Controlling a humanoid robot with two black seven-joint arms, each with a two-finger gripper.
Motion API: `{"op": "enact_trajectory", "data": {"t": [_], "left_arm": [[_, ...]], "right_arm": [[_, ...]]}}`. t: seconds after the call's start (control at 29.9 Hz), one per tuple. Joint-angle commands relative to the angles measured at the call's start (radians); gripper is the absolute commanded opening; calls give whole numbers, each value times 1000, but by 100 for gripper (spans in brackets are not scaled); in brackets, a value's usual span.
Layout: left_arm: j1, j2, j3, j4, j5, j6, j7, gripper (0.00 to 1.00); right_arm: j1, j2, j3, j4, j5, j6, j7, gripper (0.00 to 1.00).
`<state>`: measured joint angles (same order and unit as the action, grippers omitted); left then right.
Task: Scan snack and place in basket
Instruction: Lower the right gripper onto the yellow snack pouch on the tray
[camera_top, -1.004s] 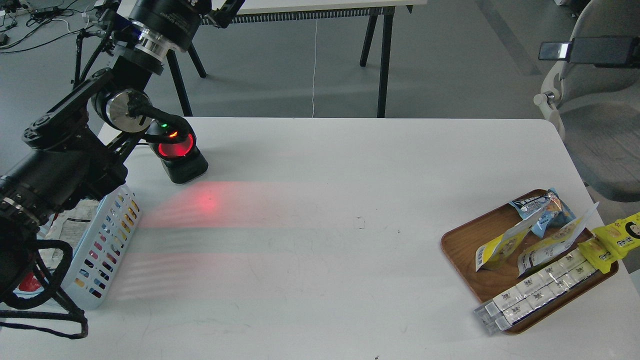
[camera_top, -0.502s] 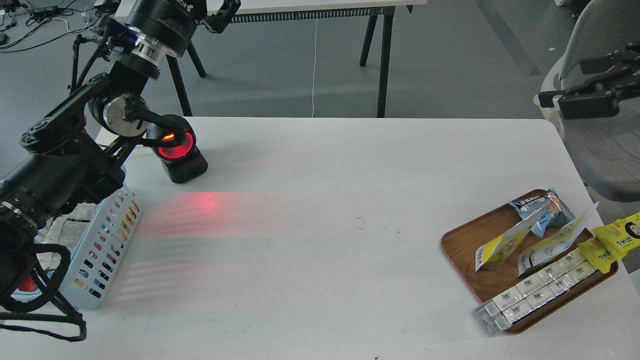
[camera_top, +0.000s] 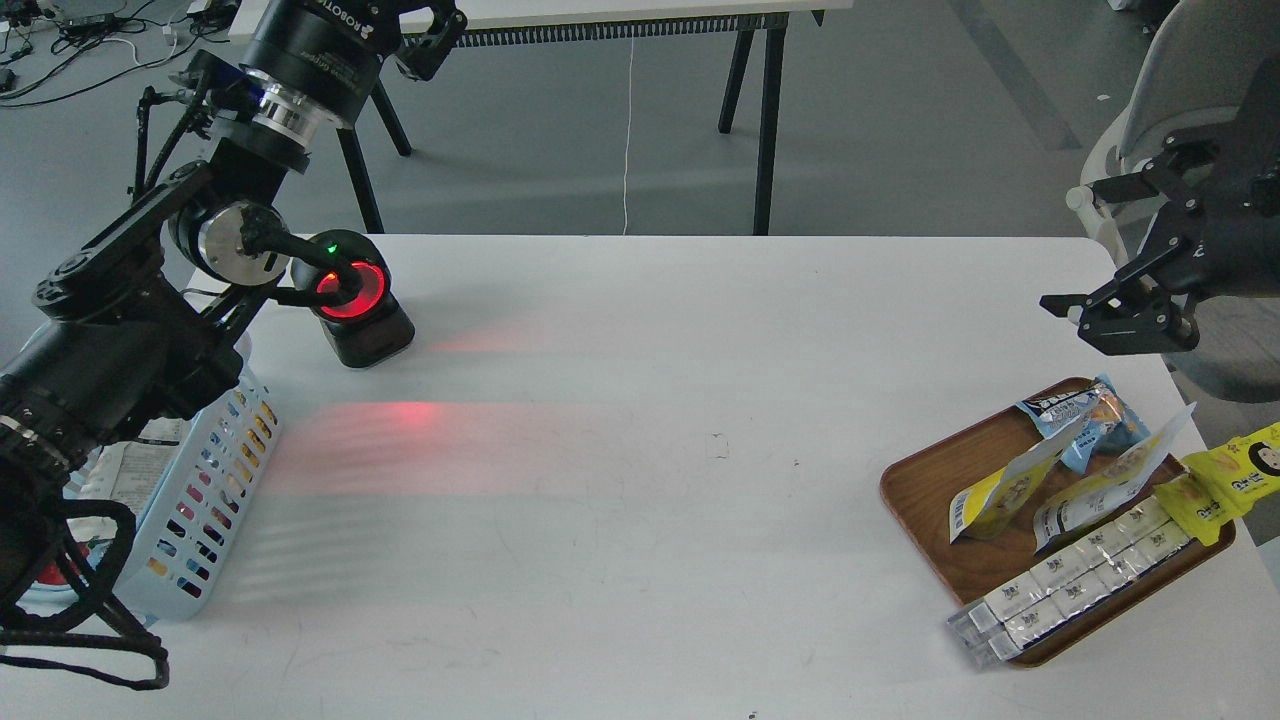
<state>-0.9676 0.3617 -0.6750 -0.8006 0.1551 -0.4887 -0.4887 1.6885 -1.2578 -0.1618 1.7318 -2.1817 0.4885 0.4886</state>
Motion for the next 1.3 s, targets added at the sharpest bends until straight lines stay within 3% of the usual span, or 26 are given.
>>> {"op": "enact_trajectory", "data": {"t": [0.0,0.54,0.8,1.27], "left_arm": [[0,0,0,0,0,0,0,100],[0,-4,3,0,0,0,0,100],[1,-12,3,1,1,0,0,100],[15,-10,0,8,1,0,0,100]], "right_arm": [[-13,9,-13,-18,0,0,0,100],[-7,-107,-160,2,0,0,0,100],[-6,-38,-301,-5,0,0,0,99],[-41,138,-306,-83,0,0,0,98]]}}
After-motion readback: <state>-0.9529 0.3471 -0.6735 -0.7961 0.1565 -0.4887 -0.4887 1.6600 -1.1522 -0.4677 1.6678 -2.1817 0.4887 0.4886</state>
